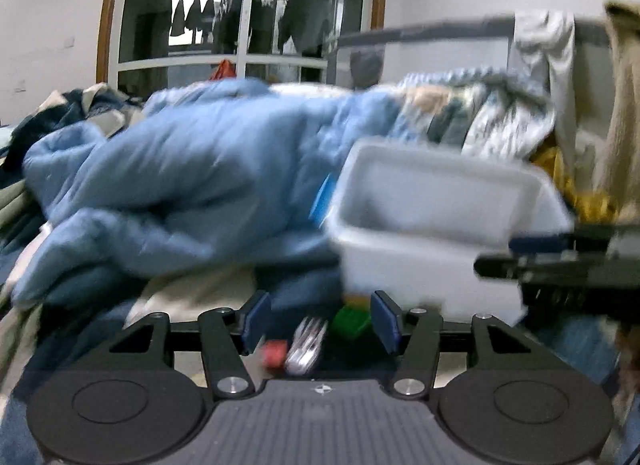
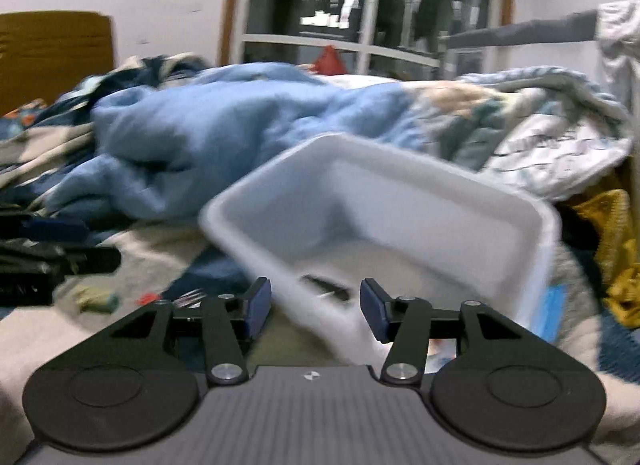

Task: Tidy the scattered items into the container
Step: 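Grasp the beige toy figure with the left tool while the right tool grasps the white race car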

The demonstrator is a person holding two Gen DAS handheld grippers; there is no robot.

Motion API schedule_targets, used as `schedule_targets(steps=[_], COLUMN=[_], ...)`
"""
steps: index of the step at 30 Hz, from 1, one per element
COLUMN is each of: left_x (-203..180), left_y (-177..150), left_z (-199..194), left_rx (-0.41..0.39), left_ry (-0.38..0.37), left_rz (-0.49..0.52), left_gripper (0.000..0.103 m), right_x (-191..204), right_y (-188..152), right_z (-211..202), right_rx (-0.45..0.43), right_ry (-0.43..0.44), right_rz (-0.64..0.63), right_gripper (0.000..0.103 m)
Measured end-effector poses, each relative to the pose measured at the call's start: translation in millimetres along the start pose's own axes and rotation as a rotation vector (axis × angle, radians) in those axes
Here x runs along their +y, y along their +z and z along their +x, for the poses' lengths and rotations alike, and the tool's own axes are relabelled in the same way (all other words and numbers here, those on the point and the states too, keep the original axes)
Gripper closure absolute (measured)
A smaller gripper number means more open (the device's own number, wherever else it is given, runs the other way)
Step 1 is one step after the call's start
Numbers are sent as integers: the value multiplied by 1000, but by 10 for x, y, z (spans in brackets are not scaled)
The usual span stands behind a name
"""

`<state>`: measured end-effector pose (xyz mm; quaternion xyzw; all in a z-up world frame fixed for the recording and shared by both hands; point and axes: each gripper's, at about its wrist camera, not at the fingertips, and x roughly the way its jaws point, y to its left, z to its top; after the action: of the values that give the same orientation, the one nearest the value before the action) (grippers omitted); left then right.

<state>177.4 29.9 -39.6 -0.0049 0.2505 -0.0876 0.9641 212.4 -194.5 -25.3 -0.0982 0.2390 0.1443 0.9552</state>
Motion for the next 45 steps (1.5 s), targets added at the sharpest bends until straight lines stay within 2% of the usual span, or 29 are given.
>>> schedule_targets(steps=[2,5,10,13,16,19,22,24,26,28,31,33,37,40,43,45], left_x=[124,313,635,795,871,860,821,828,896,933,881,852,834,810,816,820], left_y=[-200,-435,-617,-625,-574,-531,-537,-564,-567,-576,-597,-612,-610,-602,-596,-602], left_z=[-14,-13,50,167,367,634,828,832,785,723,625,603,642,702,737,724], left_rx=[46,94,112,114,106,117,165,179,197,209,212,218,213,205,199,190], left_ry=[19,46,112,114,78,8,-47,-55,-79,-112,-127,-124,-115,-101,-99,-105], left_rz=[17,6,-28,-28,32,155,203,154,48,-12,-12,-15,-19,-13,-33,-37], left_gripper=[44,44,44,44,44,44,44,48,62,70,70,70,69,63,63,68], right_x=[183,401,615,657,659,635,616,615,646,724,888,996,1064,1102,1128,1125], right_y=[-87,-217,-422,-508,-564,-589,-603,-595,-574,-541,-479,-453,-382,-317,-303,-304], right_z=[7,73,168,210,244,294,353,409,481,578,762,929,1141,1251,1351,1363], right_rx=[-8,31,87,113,128,140,144,141,131,120,107,136,161,170,170,172], right_ry=[20,67,119,131,121,115,110,113,134,167,172,167,133,110,65,64], right_rz=[-44,-69,-62,-57,-58,-44,-29,-15,4,5,-28,-37,25,39,22,14], right_gripper=[50,50,51,51,51,51,51,51,51,51,52,54,54,53,53,57])
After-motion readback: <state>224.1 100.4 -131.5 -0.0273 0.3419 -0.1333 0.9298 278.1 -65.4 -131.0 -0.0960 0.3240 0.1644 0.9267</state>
